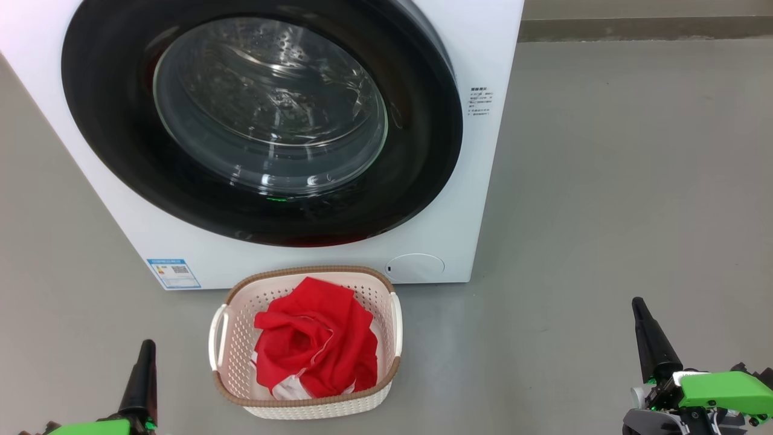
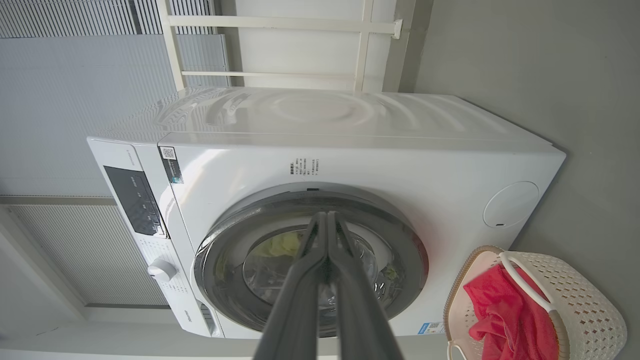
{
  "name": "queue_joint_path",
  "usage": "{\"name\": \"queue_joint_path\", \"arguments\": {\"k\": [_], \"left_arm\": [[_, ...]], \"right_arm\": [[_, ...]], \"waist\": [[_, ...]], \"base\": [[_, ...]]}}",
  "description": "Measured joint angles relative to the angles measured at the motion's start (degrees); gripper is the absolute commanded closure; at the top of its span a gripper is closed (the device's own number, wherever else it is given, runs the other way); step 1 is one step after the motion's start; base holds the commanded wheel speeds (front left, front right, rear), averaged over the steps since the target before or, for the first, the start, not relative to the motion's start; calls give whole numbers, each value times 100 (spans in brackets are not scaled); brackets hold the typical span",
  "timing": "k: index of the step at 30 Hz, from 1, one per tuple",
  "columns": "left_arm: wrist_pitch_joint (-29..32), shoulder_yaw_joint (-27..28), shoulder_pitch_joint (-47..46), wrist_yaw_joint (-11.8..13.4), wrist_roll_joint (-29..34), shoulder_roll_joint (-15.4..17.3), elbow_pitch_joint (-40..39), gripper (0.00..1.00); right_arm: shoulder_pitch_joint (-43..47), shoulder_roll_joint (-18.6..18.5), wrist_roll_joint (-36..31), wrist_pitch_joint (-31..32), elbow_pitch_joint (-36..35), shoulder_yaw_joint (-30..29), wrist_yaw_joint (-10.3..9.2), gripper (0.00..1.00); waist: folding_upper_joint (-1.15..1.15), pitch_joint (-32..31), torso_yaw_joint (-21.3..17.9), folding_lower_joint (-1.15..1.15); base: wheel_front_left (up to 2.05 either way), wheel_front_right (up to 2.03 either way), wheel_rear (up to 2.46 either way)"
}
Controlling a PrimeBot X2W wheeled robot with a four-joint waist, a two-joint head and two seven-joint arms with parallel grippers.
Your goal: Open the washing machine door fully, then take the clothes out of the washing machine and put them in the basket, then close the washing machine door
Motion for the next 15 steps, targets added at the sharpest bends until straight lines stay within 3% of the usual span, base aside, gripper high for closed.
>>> {"name": "queue_joint_path", "arguments": {"k": [15], "left_arm": [[0,0,0,0,0,0,0,100]], "right_arm": [[1,2,0,4,0,-2,0,100]], "waist": [[0,0,0,0]], "base": [[0,0,0]]}}
